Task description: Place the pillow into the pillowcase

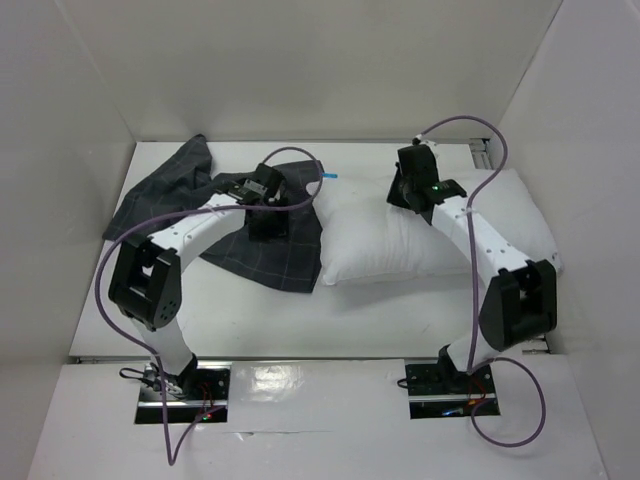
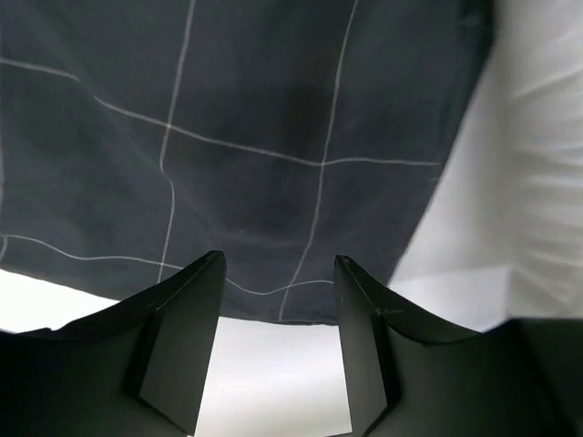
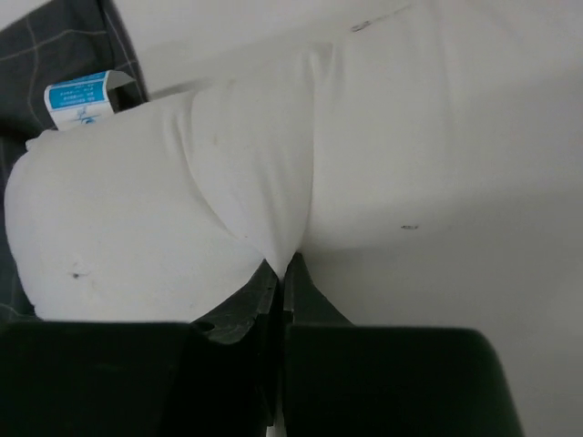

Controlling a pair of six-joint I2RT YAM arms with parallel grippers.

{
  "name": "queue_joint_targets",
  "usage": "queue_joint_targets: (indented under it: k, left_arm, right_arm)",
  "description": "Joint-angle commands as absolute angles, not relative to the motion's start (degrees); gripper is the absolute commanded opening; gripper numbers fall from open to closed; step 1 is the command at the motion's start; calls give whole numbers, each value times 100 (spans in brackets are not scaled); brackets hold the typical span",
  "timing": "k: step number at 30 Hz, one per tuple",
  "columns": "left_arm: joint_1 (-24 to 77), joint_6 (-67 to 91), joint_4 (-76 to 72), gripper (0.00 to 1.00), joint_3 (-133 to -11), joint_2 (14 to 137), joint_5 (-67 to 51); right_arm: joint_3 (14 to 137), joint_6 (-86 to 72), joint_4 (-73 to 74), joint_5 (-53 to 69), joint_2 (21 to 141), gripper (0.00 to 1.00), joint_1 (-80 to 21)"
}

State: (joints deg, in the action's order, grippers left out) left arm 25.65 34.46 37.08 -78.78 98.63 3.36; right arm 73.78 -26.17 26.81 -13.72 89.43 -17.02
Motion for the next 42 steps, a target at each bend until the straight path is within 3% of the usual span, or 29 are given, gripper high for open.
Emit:
queue_joint_targets:
  k: [1,4,11,12,14,16,17,30,31,32,33,34,36,39,42]
  left_arm:
    - [2742,3199,3991,64,-7998,10107,704]
    - [2804,3269,3762,66,-7998,10335,642]
    - [2725,3498,3367,71,-7998,11284,703]
    - [2655,3498,3366,68,-7998,11407,616]
    - [2409,3568,3419,48,-8077,11566,545]
    - [2216,3621,3419,8,-8016,11566,545]
    - [2015,3621,3506,0,-7963,11436,597]
    - [1107,3069,3964,0,-6944,9467,923]
    - [1107,2928,4086,1,-6943,9361,853]
    - [1107,2805,4174,10,-6943,9291,748]
    - [1107,2708,4288,44,-7056,9177,564]
    - [1238,2550,4367,60,-7179,9115,502]
    - [1423,2488,4438,75,-7242,8966,379]
    - [1748,2487,4325,77,-7382,8658,-43]
    - [2065,2592,4131,70,-7505,8736,-44]
  right_arm:
    - [7120,-2733,2391,-1785,8070,0,-1661]
    - [7005,-2795,2232,-1714,7552,0,-1828]
    - [7084,-2909,2461,-1837,7550,0,-2030]
    - [7084,-2909,2461,-1837,7550,0,-1952]
    - [7136,-2909,2461,-1767,7489,0,-1890]
    - [7198,-2909,2461,-1767,7488,0,-1837]
    - [7198,-2840,2539,-1767,7488,0,-1837]
    - [6662,-2839,2523,-1819,7313,0,-1547]
    - [6662,-2839,2522,-1819,7243,0,-1547]
    - [6662,-2839,2522,-1872,7190,0,-1547]
    - [6662,-2839,2522,-1872,7189,0,-1547]
    - [6662,-2839,2522,-1872,7189,0,-1495]
    - [6662,-2839,2522,-1819,7276,0,-1415]
    - [6715,-2769,2522,-1513,7418,0,-1266]
    - [6776,-2769,2470,-1450,7550,0,-1266]
